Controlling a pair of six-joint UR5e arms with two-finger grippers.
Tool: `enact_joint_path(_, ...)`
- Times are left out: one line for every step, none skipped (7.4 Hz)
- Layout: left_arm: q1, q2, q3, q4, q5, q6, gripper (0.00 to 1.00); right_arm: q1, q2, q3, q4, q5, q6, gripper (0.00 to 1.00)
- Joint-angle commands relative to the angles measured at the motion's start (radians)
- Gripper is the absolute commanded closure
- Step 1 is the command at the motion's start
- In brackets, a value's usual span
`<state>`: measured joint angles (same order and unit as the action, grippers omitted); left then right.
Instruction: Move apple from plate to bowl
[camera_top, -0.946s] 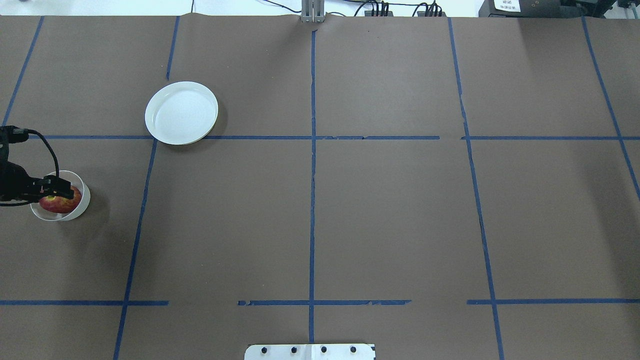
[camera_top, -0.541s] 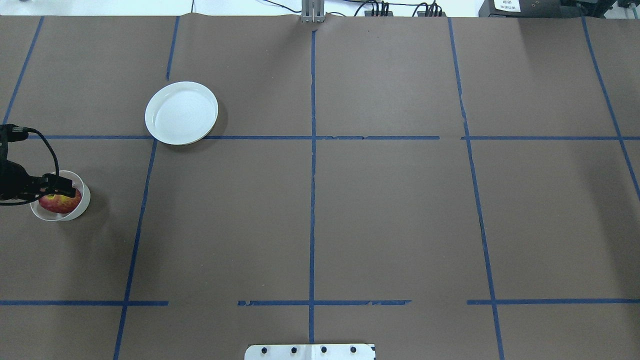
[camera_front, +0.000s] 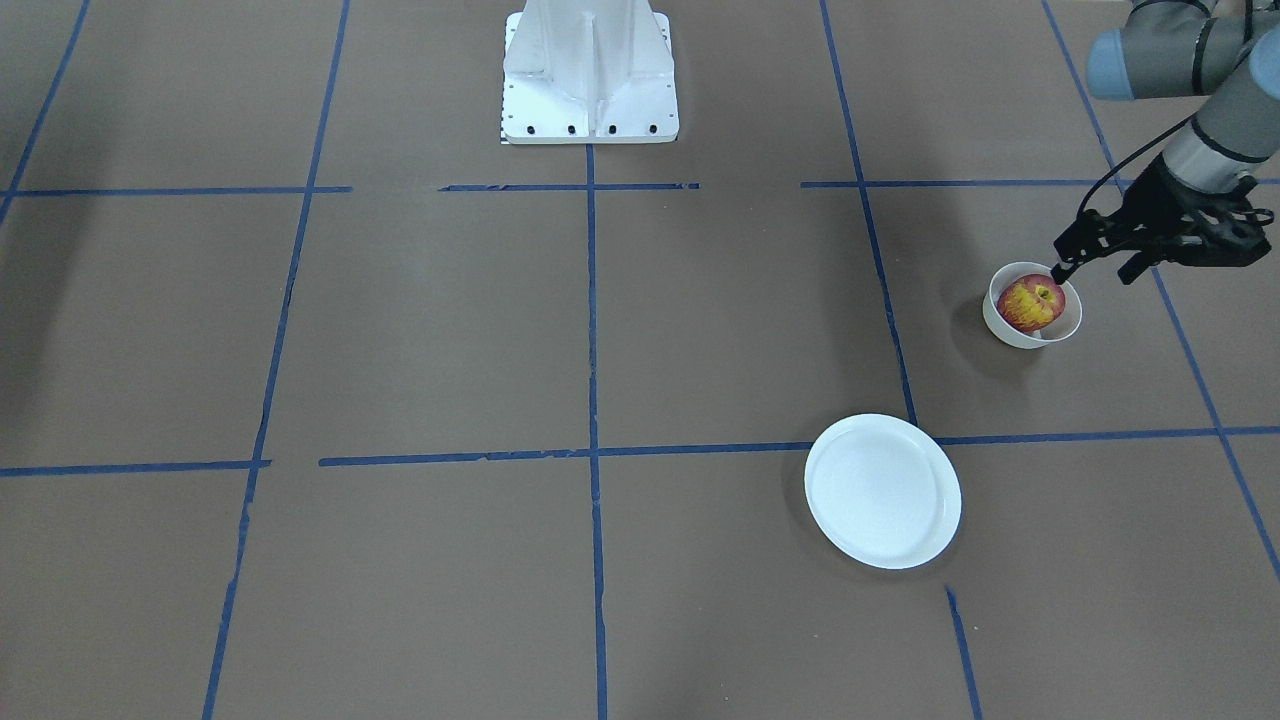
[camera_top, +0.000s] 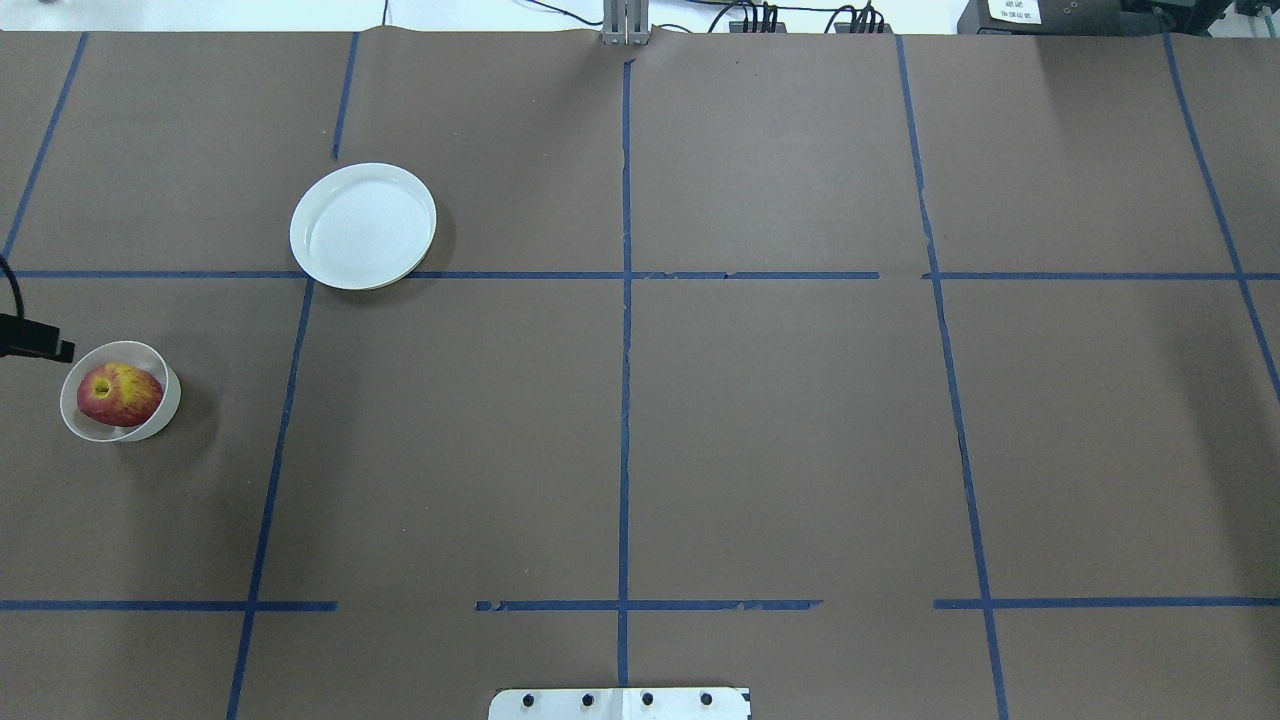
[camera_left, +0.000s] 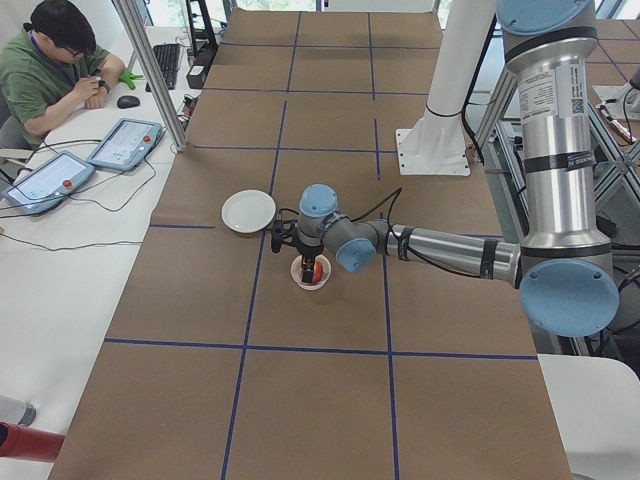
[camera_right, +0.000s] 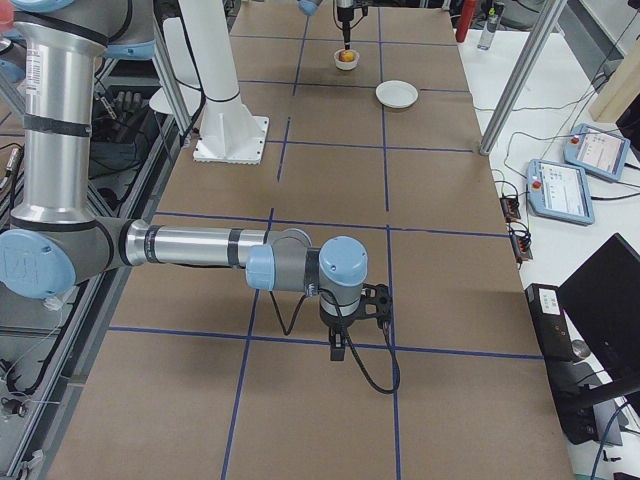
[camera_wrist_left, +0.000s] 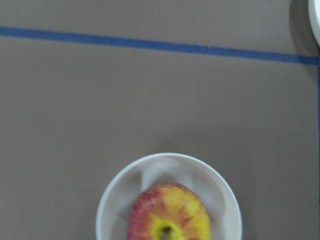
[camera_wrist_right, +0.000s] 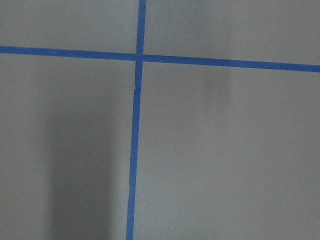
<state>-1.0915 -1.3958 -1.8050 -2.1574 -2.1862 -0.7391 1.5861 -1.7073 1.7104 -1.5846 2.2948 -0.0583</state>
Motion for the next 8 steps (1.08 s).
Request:
enact_joint_path(-0.214,0.026,-0.002,0.208,-0.018,0.433,0.01,0.0,0.0,0.0,0.0,0.0,0.0,0.0)
enact_joint_path(-0.316,0.017,-0.002,0.352,-0.018,0.616,0.01,0.0,0.0,0.002,0.0,0.0,0.0,0.0)
enact_joint_path(-0.423,0.003,-0.002,0.476,-0.021,0.75,0.01,0.0,0.0,0.0,0.0,0.0,0.0,0.0)
enact_joint_path(-0.511,-0.04,0.004,0.588,-0.064,0.817,0.0,0.0,0.0,0.0,0.0,0.0,-0.002,0.0)
enact_joint_path(-0.518,-0.046,0.007,0.634,-0.101,0.823,0.0,0.0,0.0,0.0,0.0,0.0,0.0,0.0)
enact_joint_path(-0.519,-0.034,0.007,0.625,-0.102,0.827,0.0,0.0,0.0,0.0,0.0,0.0,0.0,0.0)
enact_joint_path(-0.519,-0.034,0.009,0.622,-0.102,0.831,0.0,0.0,0.0,0.0,0.0,0.0,0.0,0.0)
enact_joint_path(-0.519,-0.034,0.01,0.62,-0.102,0.831,0.0,0.0,0.0,0.0,0.0,0.0,0.0,0.0)
